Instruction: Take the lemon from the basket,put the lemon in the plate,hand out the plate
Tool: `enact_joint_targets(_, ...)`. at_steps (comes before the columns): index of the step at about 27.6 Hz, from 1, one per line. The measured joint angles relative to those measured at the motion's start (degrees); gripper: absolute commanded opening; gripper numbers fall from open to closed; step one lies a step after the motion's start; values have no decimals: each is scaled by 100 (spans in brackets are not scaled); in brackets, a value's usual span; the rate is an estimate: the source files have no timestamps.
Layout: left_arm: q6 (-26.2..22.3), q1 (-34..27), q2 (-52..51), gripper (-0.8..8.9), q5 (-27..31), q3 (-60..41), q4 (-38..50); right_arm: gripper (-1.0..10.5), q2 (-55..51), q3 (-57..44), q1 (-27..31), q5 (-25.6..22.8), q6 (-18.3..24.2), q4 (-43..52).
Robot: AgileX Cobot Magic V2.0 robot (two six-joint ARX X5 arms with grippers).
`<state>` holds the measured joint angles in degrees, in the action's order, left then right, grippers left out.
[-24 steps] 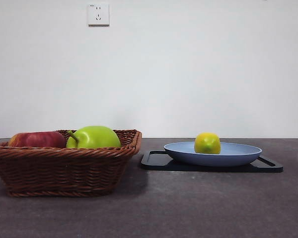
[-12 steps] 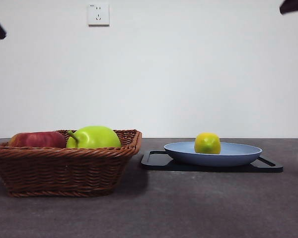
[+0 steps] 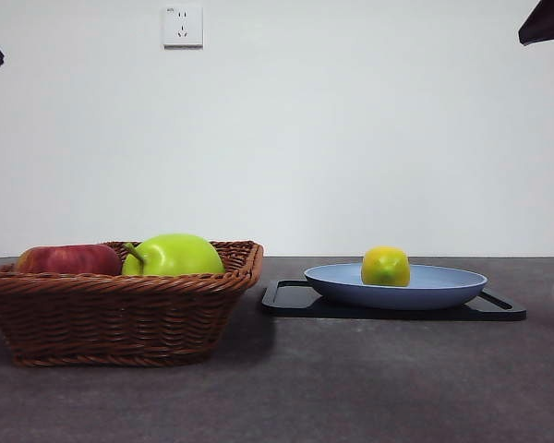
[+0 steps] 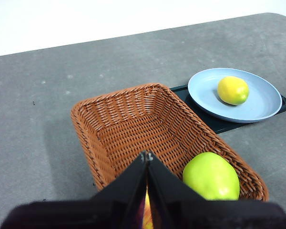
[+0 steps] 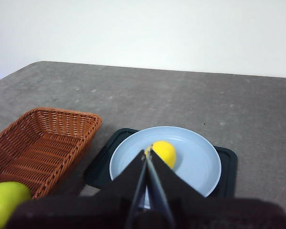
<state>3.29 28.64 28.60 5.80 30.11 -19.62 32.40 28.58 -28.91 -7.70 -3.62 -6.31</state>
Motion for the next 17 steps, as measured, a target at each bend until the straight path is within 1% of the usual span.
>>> enact_joint_targets(7, 0, 4, -39, 8, 0, 0, -17, 3, 0, 0, 0, 0, -4, 0)
enact_joint_targets(9, -31, -2, -308, 8, 26, 0, -225, 3, 0, 0, 0, 0, -4, 0)
enact_joint_targets(11, -201, -92, -763, 8, 33, 0, -479, 3, 0, 0, 0, 0, -4, -2)
enact_joint_targets(14, -431, -490, -1504, 8, 81, -17, -566, 3, 0, 0, 0, 2, -4, 0)
enact_joint_targets(17, -522, -1110, -2035, 8, 295, -175, -216, 3, 0, 0, 0, 2, -4, 0)
